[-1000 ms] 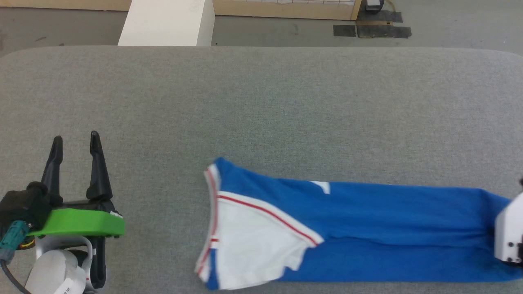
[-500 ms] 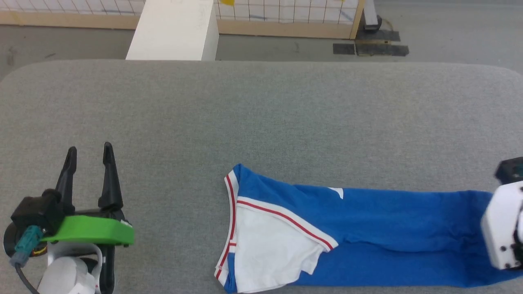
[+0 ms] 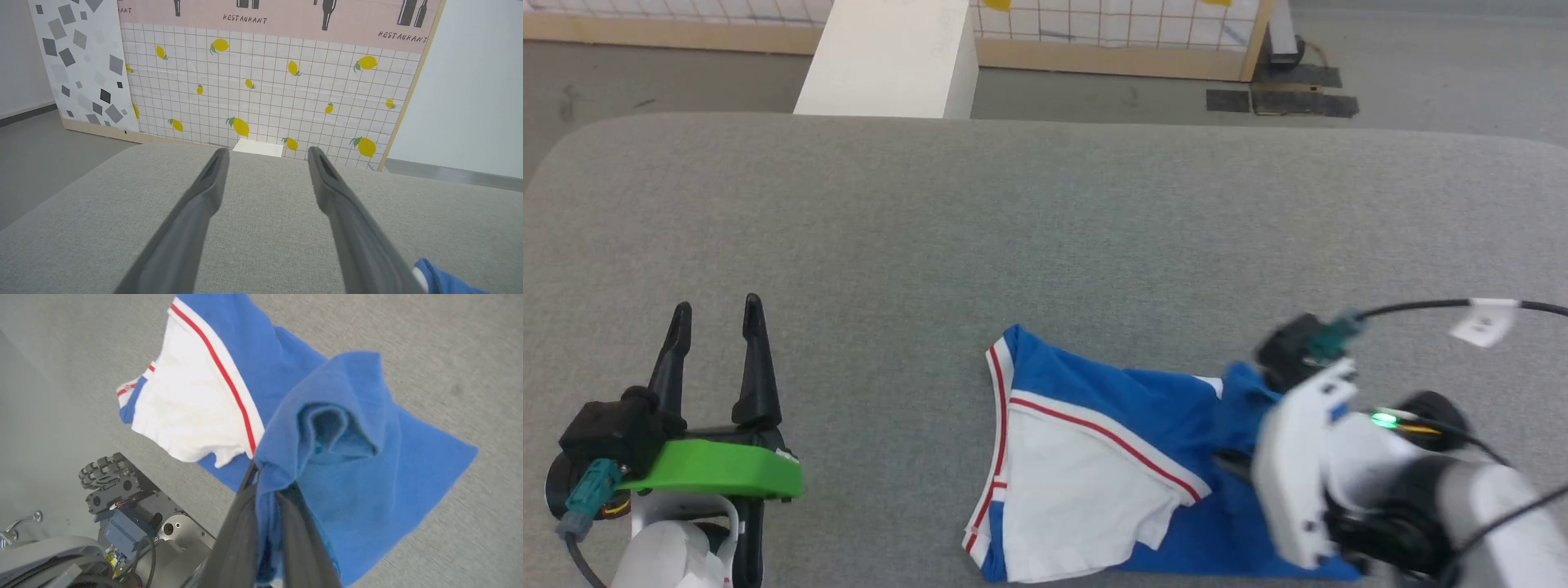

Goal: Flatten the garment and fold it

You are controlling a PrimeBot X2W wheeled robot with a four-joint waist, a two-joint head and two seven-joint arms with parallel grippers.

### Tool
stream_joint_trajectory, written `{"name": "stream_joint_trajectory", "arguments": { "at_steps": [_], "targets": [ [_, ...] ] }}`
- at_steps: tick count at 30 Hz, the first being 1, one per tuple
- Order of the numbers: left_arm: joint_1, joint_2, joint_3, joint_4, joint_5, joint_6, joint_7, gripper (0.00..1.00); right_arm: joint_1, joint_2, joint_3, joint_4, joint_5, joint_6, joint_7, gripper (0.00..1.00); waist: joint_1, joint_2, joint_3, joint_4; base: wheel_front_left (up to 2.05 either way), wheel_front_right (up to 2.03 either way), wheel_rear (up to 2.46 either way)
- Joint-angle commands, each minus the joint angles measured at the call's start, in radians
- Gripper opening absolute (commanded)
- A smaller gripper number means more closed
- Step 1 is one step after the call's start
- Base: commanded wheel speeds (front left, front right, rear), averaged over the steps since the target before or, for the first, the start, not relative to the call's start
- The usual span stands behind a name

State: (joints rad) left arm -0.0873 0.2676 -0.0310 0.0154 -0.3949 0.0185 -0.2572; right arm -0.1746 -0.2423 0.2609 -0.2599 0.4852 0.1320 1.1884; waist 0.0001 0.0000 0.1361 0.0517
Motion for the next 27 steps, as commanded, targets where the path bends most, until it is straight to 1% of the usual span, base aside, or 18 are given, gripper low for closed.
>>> {"name": "stream_joint_trajectory", "arguments": {
  "at_steps": [1,6,11,15,19,22,23,24,27],
  "targets": [
    [0.005,-0.002,0.001,0.001,0.012,-0.006,-0.005,1.0,-0.034,0.024,0.027,0.023,0.003,-0.001,-0.033,0.0,-0.0001,0.0,0.009,0.011,0.0,0.0,0.0],
    [-0.009,-0.006,-0.01,0.009,0.017,-0.015,-0.005,1.0,-0.118,0.097,0.143,0.157,-0.005,-0.001,-0.125,0.0,-0.0001,0.0,0.027,0.047,0.0,0.0,0.0],
    [-0.024,-0.008,-0.017,0.015,0.019,-0.023,-0.005,1.0,-0.186,0.16,0.192,0.309,-0.019,-0.001,-0.239,0.0,-0.0001,0.0,0.047,0.083,0.0,0.0,0.0],
    [-0.033,-0.016,-0.023,0.017,0.019,-0.028,-0.005,1.0,-0.228,0.184,0.226,0.439,-0.034,-0.001,-0.319,0.0,-0.0001,0.0,0.062,0.106,0.0,0.0,0.0],
    [-0.042,-0.02,-0.026,0.026,0.022,-0.032,-0.005,1.0,-0.257,0.191,0.251,0.569,-0.046,-0.001,-0.381,0.0,-0.0001,0.0,0.068,0.12,0.0,0.0,0.0],
    [-0.046,-0.024,-0.028,0.033,0.024,-0.036,-0.005,1.0,-0.279,0.191,0.285,0.642,-0.054,-0.001,-0.422,0.0,-0.0001,0.0,0.068,0.126,0.0,0.0,0.0],
    [-0.046,-0.026,-0.028,0.036,0.024,-0.037,-0.005,1.0,-0.291,0.192,0.31,0.658,-0.057,-0.001,-0.433,0.2,-0.0001,0.0,0.067,0.128,0.0,0.0,0.0],
    [-0.046,-0.027,-0.029,0.038,0.024,-0.038,-0.005,1.0,-0.299,0.192,0.329,0.664,-0.048,-0.001,-0.443,1.0,-0.0001,0.0,0.066,0.127,0.0,0.0,0.0],
    [-0.042,-0.029,-0.024,0.044,0.024,-0.04,-0.005,1.0,-0.339,0.192,0.409,0.654,-0.021,-0.001,-0.471,1.0,-0.0001,0.0,0.059,0.119,0.0,0.0,0.0]
  ]
}}
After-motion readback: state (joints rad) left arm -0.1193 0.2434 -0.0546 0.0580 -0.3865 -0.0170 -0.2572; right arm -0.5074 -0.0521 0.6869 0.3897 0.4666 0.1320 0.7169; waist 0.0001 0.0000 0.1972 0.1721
